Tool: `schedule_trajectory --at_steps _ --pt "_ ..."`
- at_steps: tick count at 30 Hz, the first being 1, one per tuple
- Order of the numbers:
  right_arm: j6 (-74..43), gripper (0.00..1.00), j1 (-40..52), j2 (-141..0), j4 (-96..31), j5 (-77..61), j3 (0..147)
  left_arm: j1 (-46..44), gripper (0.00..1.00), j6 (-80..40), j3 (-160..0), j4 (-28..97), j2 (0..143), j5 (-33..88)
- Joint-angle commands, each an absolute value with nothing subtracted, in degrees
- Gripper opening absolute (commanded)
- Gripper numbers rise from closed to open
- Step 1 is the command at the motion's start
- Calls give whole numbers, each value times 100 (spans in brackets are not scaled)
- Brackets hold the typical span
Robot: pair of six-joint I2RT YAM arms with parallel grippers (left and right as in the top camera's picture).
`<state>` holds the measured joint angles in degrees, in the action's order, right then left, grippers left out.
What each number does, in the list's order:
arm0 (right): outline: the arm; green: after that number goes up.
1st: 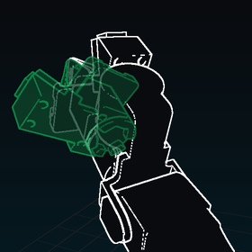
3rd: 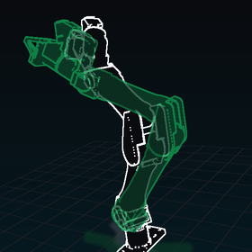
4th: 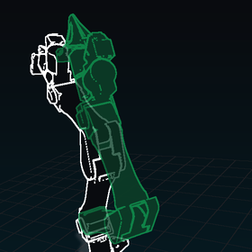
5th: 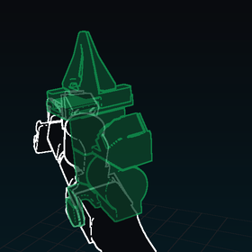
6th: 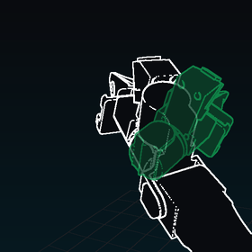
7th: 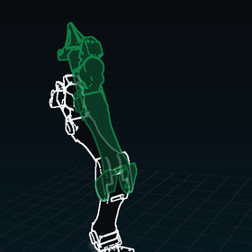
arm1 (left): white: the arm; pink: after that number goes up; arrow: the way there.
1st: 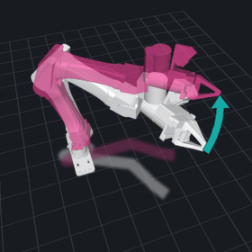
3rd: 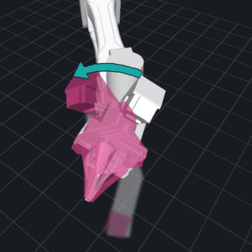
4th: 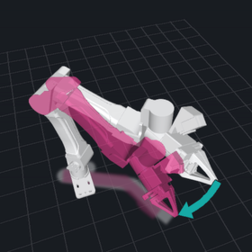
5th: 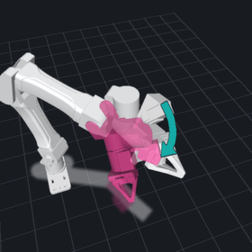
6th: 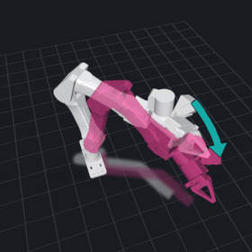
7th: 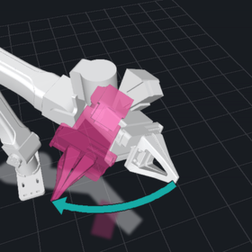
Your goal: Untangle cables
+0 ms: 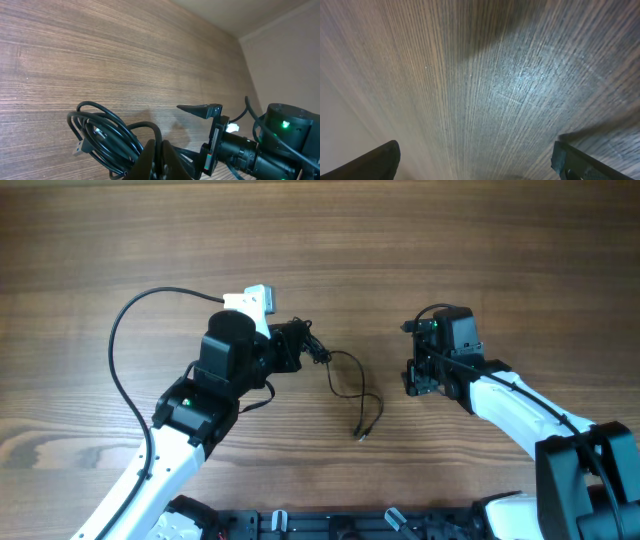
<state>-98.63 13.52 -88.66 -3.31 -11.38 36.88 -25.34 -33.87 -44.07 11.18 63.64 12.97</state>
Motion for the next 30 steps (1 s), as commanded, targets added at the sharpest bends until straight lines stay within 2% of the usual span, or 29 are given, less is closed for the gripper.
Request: schedule_trajectory --at_steps 1,5,9,14,15,16,18,19,20,22,23,24,25,26,28,30 --pt "-10350 100 1354 -8938 -305 -1116 3629 -2534 4 -3192 -4427 1096 6289 1144" --pt "-11867 100 1354 -8938 -215 -1111 3629 -2534 4 -3199 -4427 1100 6292 1098" --pt "-11865 100 1354 -8938 12 -611 3629 -2534 4 -3972 -4427 1122 6300 226" --pt "-11802 100 1354 -8938 283 -906 3629 -2539 4 -4709 -4427 1271 6300 193" --pt "-11356 100 1354 -8936 303 -1684 3629 -2539 4 -5175 -4427 1367 6300 152" --pt "-10309 100 1356 -8947 388 -2287 3629 -2539 4 -5610 -4427 1470 6302 64" --pt "-6882 100 1485 -8965 620 -2904 3629 -2534 4 -6626 -4427 1758 6414 -215" --pt "-5642 100 1542 -8965 298 -2980 3629 -2534 4 -6888 -4427 1809 6512 -248" --pt "-4897 100 1553 -8965 -71 -3013 3629 -2534 4 -7133 -4427 1809 6648 -246" --pt "-3798 100 1551 -8965 -161 -4123 3629 -2534 4 -7293 -4427 1780 6886 -204" --pt "-2902 95 1570 -8965 231 -5122 3629 -2534 4 -7286 -4427 1737 6958 -154" --pt "-2311 82 1597 -8965 679 -6064 3629 -2534 4 -6947 -4427 1592 7059 71" --pt "-2174 82 1597 -8965 921 -6370 3629 -2534 4 -6549 -4427 1472 7065 198" --pt "-1944 86 1597 -8965 1103 -6598 3629 -2521 4 -6176 -4427 1398 7052 364" --pt "-1332 87 1634 -8965 1345 -6726 3629 -2434 4 -6060 -4427 1391 7011 766" --pt "-956 86 1787 -8965 1400 -6058 3629 -2294 4 -6060 -4427 1347 7008 1406"
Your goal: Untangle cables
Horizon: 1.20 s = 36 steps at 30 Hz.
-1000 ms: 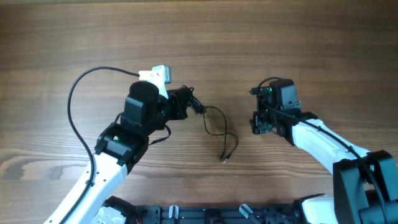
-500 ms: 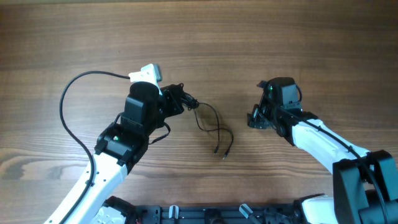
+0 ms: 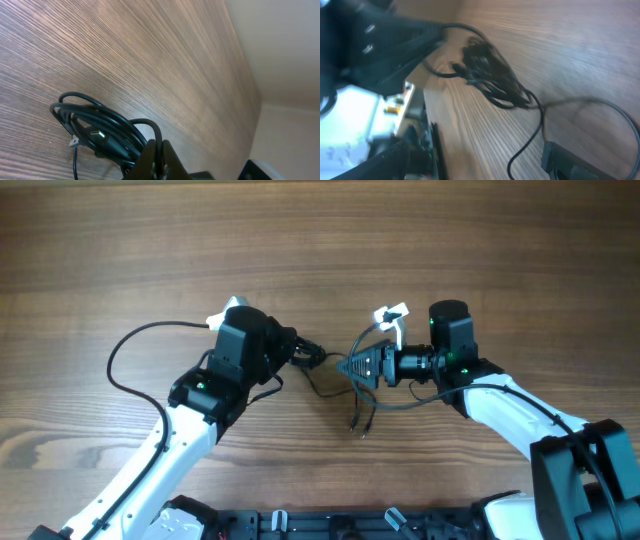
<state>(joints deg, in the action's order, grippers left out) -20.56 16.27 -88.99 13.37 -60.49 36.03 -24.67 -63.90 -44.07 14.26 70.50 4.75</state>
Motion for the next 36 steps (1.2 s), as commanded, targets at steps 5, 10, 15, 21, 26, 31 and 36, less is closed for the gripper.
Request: schedule_trajectory --at_steps 5,10,15,21,26,31,36 --pt "-576 58 2530 -8965 1962 -4880 3629 -2027 4 -6038 -4427 1216 7008 3061" --pt "-620 4 2902 -8965 1181 -4237 3629 -1844 4 -5850 -4427 534 6923 3229" --pt "-1828 4 2895 -8965 1098 -4198 3629 -1741 4 -4521 -4427 432 6602 3544" --pt "-3208 4 2838 -8965 1542 -4873 3629 -2196 4 -3039 -4423 2117 6654 2648" --pt "-3514 4 2838 -8965 1367 -4705 3629 -2062 4 -3859 -4423 1933 6576 921" --pt "-3450 4 2659 -8965 696 -4285 3629 -1227 4 -5395 -4423 2176 6211 -1" --pt "-3489 4 2126 -8962 969 -5203 3629 -764 100 -6237 -4416 3717 6410 -572"
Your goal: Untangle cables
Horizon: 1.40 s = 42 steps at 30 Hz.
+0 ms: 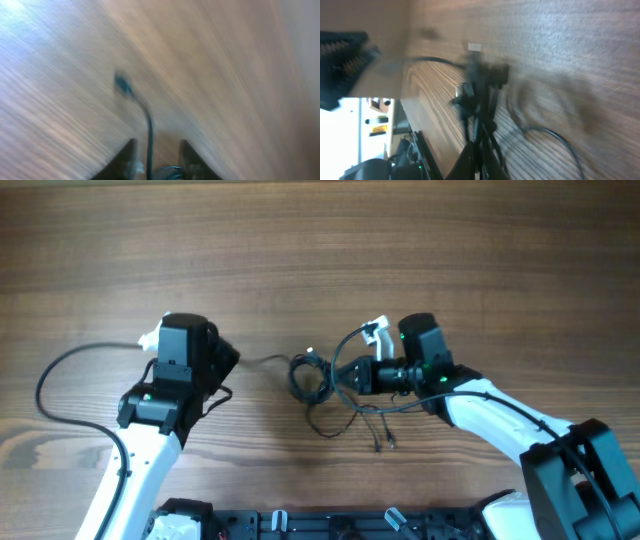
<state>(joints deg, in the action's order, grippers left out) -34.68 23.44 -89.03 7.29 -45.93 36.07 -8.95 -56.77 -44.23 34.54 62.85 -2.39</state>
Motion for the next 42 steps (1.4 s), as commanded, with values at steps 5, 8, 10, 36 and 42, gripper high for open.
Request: schedule_trajectory --at_steps 5,8,10,36,42 --pt "-4272 8 2099 -8962 2064 -5290 3629 -838 100 -5168 -4416 3286 6917 1479" --pt "-4842 39 1922 -8962 2488 -5116 3629 -1170 94 -4346 -4416 2805 7244 2464" --pt "-4847 100 1433 -8962 2698 -5330 3629 -1544 79 -4353 -4416 2790 7472 2462" --pt "-3804 100 617 -8962 338 -5826 3629 -1813 4 -3959 -4576 1140 7133 1929" --pt "-3592 80 1791 -8962 1732 -5959 3629 -1789 4 -3225 -4576 1365 6490 1955"
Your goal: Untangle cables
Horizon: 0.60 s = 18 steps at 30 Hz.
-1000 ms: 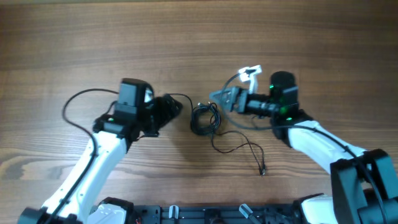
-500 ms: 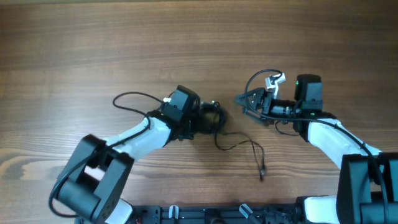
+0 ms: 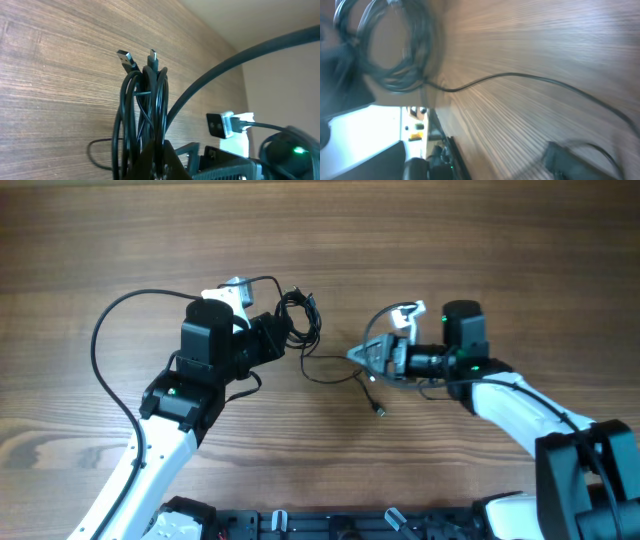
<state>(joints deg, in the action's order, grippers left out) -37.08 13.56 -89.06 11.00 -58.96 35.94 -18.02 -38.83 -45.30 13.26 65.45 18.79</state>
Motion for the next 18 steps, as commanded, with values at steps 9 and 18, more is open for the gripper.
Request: schedule_trajectory --at_steps 9,18 --pt "-2998 56 2766 -8965 2416 -4060 3629 -1789 4 -2032 -4576 1251 6488 2696" --pt "-3144 4 2119 -8868 1647 -3765 3629 -1522 4 -1540 -4576 1485 6484 3642"
